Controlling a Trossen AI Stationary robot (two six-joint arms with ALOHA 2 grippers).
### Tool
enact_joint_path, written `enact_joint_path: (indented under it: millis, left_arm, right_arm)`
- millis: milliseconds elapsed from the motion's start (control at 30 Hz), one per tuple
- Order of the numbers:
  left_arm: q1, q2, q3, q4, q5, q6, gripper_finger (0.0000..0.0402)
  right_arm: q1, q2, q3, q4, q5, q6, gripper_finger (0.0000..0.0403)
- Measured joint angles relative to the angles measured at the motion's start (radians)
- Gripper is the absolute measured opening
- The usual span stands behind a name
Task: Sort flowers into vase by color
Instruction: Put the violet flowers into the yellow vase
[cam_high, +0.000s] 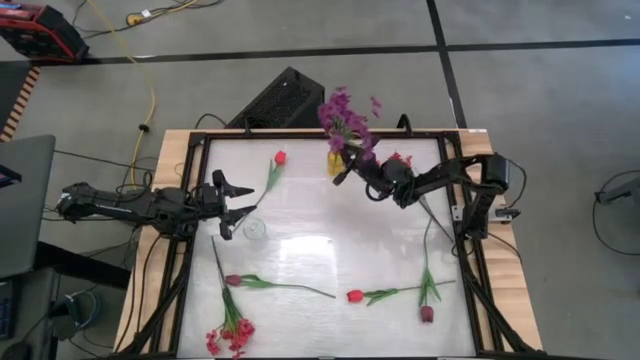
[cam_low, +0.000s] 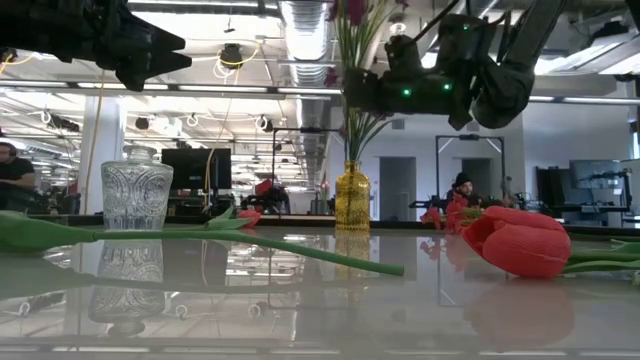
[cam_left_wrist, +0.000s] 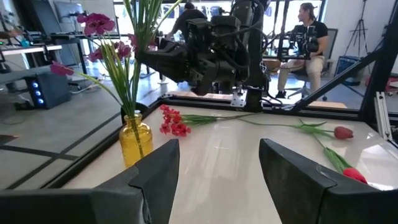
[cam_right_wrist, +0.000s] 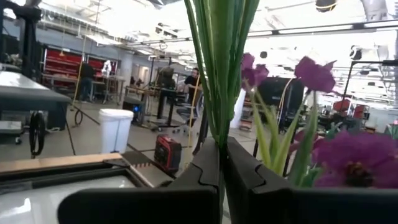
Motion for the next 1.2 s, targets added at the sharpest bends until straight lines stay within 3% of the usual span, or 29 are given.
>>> enact_joint_path:
  millis: [600, 1200]
  left_arm:
    - [0.000, 0.000, 0.000, 0.003, -0.015, -0.022, 0.0210]
    - [0.000, 0.000, 0.000, 0.007, -0.026, -0.042, 0.0210]
  right_arm:
    - [-0.009, 0.000, 0.000, -0.048, 0.027, -0.048, 0.0028]
    - [-0.058, -0.001, 0.001, -0.258, 0.027, 0.142, 0.0034]
